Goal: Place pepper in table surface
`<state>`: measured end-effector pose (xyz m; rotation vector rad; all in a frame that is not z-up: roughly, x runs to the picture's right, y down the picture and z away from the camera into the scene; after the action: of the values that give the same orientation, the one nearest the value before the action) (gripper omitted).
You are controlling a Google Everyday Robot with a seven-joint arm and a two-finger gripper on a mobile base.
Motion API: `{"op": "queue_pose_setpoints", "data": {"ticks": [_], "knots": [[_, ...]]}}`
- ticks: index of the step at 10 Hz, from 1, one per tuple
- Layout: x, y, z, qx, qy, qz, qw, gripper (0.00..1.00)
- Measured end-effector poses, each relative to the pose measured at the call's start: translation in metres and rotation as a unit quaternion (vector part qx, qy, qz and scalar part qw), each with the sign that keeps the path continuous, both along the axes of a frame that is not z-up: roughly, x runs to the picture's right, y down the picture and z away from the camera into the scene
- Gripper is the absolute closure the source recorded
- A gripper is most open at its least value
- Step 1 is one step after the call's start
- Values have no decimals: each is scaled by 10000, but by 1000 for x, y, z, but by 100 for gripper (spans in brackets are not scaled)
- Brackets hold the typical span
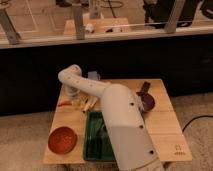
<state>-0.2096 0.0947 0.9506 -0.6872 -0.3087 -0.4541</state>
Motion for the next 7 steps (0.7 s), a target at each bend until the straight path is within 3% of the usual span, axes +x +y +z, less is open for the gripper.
{"op": "queue_pose_setpoints", "data": {"ticks": [2,5,7], "knots": [[0,0,0,-2,19,14,10000,41],[2,2,-1,-31,63,-6,10000,62],[3,2,-2,-26,77,-5,10000,67]]}}
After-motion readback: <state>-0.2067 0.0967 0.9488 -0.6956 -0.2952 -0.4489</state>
